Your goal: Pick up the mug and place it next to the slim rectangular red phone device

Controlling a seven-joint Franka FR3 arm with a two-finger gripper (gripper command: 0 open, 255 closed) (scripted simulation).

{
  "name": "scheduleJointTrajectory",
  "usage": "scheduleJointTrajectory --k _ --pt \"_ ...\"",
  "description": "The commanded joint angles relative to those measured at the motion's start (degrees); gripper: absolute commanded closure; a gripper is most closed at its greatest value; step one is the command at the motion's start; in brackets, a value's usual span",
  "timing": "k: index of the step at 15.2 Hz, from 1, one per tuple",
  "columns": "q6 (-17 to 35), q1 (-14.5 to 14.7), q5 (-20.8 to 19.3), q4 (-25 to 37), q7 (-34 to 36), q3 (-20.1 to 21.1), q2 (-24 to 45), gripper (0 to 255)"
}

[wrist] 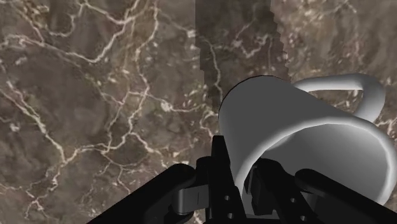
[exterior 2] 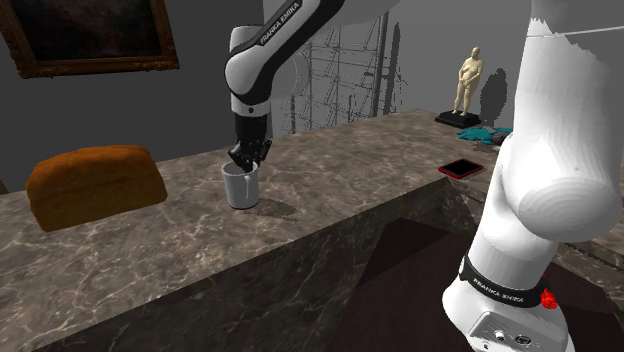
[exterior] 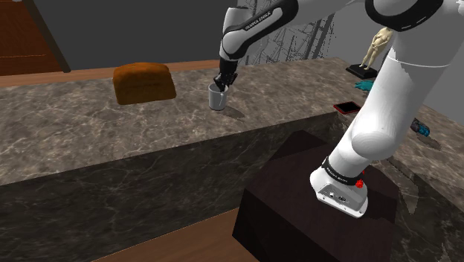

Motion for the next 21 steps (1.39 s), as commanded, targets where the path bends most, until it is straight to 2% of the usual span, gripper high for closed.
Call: scheduleJointTrajectory --k 1,21 --pt "-1.27 -0.02 -0.13 0.52 0.1 -0.05 -0.77 255" --pt "-15.8 -0.04 -1.26 8.82 1.48 -0.22 -7.05 255"
